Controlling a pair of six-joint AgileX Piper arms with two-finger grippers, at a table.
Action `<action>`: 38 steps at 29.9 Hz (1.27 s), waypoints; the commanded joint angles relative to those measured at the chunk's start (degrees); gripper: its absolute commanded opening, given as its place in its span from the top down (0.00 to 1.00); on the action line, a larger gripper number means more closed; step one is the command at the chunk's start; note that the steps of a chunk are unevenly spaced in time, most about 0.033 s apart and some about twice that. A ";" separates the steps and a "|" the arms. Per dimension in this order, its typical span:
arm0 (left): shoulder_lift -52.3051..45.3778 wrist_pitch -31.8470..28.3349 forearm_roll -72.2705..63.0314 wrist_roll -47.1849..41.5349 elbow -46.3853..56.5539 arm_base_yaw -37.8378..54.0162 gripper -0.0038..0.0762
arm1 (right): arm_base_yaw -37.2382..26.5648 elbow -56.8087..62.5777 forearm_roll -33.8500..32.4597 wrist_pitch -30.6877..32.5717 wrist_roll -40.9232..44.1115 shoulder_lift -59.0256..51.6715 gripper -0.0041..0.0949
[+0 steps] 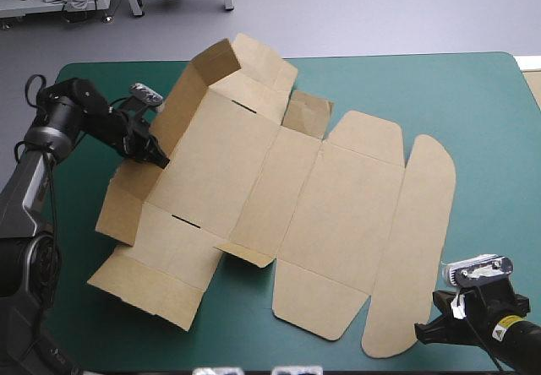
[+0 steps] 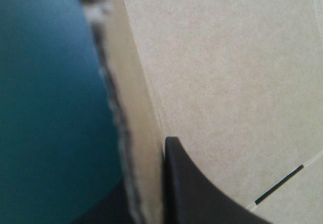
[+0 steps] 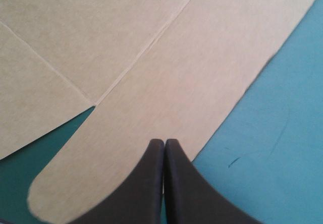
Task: Fold the box
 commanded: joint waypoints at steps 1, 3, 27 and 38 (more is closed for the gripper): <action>-3.22 -2.39 3.70 3.46 -5.37 -5.84 0.96 | 0.05 -1.46 0.47 -2.64 -0.55 0.44 0.97; -3.22 -6.41 7.99 4.30 -6.76 -9.42 0.96 | 0.05 -1.46 0.67 -2.64 -0.55 0.44 0.97; -3.22 -23.13 47.68 -7.23 -8.12 -44.99 0.96 | 0.05 -1.46 0.77 -3.58 -0.31 0.44 0.97; -3.22 -21.55 70.51 -34.40 -7.88 -56.32 0.96 | 0.05 -5.59 -2.54 -11.39 6.99 0.44 0.97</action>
